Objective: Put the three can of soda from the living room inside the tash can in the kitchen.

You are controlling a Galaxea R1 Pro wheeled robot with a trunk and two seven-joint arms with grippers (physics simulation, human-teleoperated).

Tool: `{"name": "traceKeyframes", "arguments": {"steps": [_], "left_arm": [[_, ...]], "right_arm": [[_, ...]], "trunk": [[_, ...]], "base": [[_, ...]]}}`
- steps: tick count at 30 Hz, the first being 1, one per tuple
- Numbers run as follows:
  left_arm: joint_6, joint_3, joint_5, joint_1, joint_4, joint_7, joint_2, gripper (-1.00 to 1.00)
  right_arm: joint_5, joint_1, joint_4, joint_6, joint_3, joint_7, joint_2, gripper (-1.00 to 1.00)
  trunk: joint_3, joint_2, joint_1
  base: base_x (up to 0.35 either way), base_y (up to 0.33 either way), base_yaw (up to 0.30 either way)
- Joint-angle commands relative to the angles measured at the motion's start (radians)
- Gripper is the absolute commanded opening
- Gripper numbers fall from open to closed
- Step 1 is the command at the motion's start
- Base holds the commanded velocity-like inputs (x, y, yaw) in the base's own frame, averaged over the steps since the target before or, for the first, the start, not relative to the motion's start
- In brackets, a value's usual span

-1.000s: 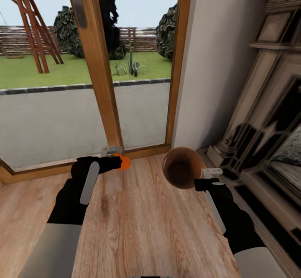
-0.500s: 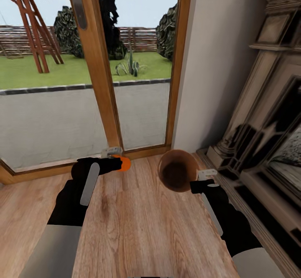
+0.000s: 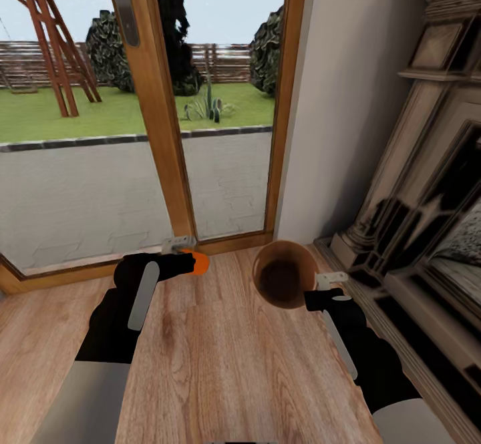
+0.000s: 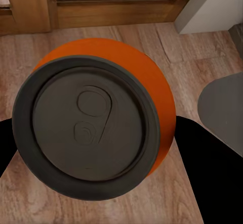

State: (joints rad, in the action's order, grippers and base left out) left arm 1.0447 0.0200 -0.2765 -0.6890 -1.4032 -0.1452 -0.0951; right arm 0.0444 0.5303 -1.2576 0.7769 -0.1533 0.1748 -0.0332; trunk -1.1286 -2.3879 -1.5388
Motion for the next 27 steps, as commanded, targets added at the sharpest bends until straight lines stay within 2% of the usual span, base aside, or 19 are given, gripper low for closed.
{"name": "traceKeyframes", "arguments": {"steps": [1,8,11,14,15,16,19,21,22,23,27], "left_arm": [[0.000,0.000,0.000,0.000,-0.001,0.001,0.000,-1.00],[0.000,0.013,0.002,0.000,-0.002,0.003,0.003,-1.00],[0.002,0.048,0.003,0.000,-0.001,0.013,0.004,-1.00],[0.002,0.114,0.006,-0.005,-0.006,0.059,0.010,-1.00],[0.002,0.123,0.006,-0.007,-0.008,0.065,0.014,-1.00],[0.002,0.130,0.006,-0.008,-0.010,0.071,0.020,-1.00],[0.002,0.146,0.004,-0.012,-0.010,0.103,0.061,-1.00],[0.002,0.151,-0.002,-0.015,-0.010,0.143,0.085,-1.00],[0.002,0.152,-0.004,-0.016,-0.010,0.170,0.098,-1.00],[0.002,0.154,-0.006,-0.019,-0.008,0.232,0.121,-1.00],[0.002,0.158,-0.009,-0.043,-0.005,0.373,0.157,-1.00]], "right_arm": [[-0.005,0.000,-0.001,-0.001,0.000,-0.001,-0.001,-1.00],[-0.010,0.000,-0.012,0.000,0.000,-0.006,-0.009,-1.00],[-0.010,-0.005,-0.013,0.000,0.000,-0.013,-0.011,-1.00],[-0.011,-0.008,-0.014,0.002,0.000,-0.044,-0.012,-1.00],[-0.011,-0.008,-0.014,0.002,0.000,-0.049,-0.012,-1.00],[-0.011,-0.009,-0.014,0.003,-0.001,-0.053,-0.012,-1.00],[-0.012,-0.015,-0.017,0.005,-0.001,-0.062,-0.012,-1.00],[-0.012,-0.020,-0.018,0.006,-0.004,-0.064,-0.012,-1.00],[-0.012,-0.022,-0.019,0.006,-0.007,-0.065,-0.012,-1.00],[-0.012,-0.025,-0.020,0.006,-0.017,-0.067,-0.013,-1.00],[-0.012,-0.030,-0.021,0.009,-0.039,-0.068,-0.012,-1.00]], "trunk": [[0.000,0.000,0.000],[0.000,0.000,0.000],[0.000,0.000,0.000],[0.000,0.000,0.000],[0.000,0.000,0.000],[0.000,0.000,0.000],[0.000,0.000,0.000],[0.000,0.000,0.000],[0.000,0.000,0.000],[0.000,0.000,0.000],[0.000,0.000,0.000]], "base": [[0.000,0.000,0.000],[0.000,0.000,0.000],[0.000,0.000,0.000],[0.000,0.000,0.000],[0.000,0.000,0.000],[0.000,0.000,0.000],[0.000,0.000,0.000],[0.000,0.000,0.000],[0.000,0.000,0.000],[0.000,0.000,0.000],[0.000,0.000,0.000]]}}
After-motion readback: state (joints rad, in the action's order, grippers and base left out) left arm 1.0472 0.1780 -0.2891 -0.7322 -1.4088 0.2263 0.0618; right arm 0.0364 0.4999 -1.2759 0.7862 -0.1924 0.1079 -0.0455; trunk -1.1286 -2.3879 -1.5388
